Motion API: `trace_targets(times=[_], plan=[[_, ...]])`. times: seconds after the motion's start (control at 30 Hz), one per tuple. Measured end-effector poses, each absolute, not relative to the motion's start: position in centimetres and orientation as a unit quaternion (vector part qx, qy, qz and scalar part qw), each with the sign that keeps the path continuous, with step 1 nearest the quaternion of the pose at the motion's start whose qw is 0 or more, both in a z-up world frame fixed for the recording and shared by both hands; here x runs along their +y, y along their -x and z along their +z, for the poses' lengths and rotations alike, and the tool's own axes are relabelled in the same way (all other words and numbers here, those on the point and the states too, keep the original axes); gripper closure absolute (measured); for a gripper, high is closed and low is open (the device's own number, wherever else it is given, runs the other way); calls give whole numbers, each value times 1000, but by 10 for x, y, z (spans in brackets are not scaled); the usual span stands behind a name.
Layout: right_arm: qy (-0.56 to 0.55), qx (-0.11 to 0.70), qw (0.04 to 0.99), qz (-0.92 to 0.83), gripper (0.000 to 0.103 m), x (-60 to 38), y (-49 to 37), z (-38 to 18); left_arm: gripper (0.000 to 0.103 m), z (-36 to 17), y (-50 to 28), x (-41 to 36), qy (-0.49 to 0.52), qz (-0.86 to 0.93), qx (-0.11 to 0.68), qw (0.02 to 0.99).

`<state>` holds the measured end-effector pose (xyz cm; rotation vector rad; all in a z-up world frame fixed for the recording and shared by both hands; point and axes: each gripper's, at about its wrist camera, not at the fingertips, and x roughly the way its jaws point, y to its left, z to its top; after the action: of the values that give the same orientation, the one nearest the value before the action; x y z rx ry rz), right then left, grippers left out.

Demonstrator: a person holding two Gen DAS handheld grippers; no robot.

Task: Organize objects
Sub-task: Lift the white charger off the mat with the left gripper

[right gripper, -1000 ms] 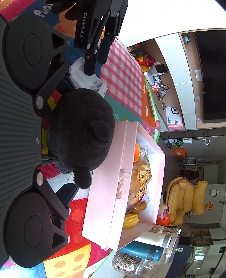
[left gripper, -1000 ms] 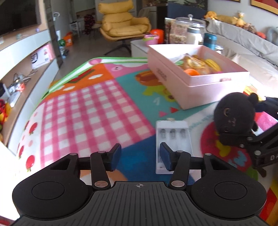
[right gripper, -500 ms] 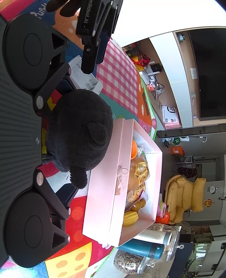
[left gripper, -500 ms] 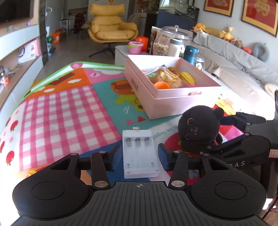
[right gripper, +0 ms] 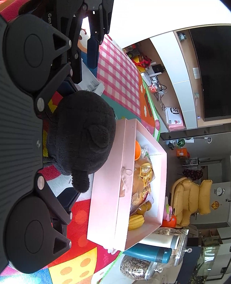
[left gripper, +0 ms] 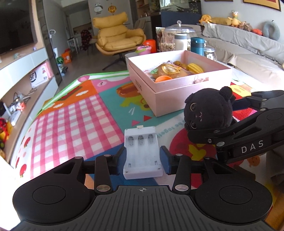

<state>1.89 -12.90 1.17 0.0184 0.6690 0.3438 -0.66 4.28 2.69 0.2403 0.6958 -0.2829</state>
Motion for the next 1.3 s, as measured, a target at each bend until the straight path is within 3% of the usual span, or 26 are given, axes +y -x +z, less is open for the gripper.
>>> trace_targets(times=[0.6, 1.3], plan=[[-13, 331, 928, 170, 0, -130, -21, 11, 56, 23, -1, 63, -32, -142, 335, 931], [-26, 327, 929, 171, 0, -134, -20, 13, 49, 14, -4, 45, -71, -66, 325, 941]])
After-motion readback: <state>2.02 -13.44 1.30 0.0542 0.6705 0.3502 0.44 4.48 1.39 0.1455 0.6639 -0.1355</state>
